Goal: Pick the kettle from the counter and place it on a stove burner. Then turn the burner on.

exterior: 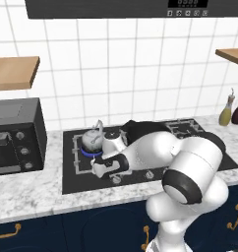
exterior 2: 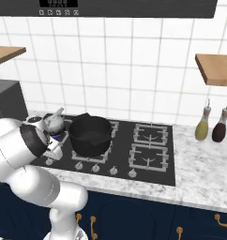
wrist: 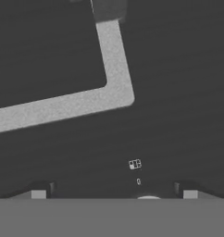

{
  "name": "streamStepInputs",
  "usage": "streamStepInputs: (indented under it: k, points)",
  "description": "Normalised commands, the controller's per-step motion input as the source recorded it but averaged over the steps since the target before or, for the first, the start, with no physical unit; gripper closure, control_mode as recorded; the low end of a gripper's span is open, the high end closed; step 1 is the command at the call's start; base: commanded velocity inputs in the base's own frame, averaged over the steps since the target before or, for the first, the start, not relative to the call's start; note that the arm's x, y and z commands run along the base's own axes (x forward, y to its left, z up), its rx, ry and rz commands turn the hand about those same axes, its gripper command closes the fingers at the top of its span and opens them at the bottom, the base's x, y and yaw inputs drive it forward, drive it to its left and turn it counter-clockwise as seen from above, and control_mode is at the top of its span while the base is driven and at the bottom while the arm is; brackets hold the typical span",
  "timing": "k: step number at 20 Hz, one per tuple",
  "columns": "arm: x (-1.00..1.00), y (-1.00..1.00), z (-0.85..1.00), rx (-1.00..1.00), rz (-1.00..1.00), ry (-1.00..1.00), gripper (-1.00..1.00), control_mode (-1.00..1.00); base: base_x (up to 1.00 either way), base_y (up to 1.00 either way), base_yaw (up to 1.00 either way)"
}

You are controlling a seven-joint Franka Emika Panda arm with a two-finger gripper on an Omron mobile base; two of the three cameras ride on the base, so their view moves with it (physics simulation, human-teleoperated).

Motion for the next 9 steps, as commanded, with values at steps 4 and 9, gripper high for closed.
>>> streamStepInputs:
  k: [4,9]
  points:
    - [0.00,0.25,-0.02,0.00,0.00,0.00,-1.00,-1.00,0.00,0.00,0.00]
    - [0.00,0.24,0.00,0.00,0.00,0.00,-1.00,-1.00,0.00,0.00,0.00]
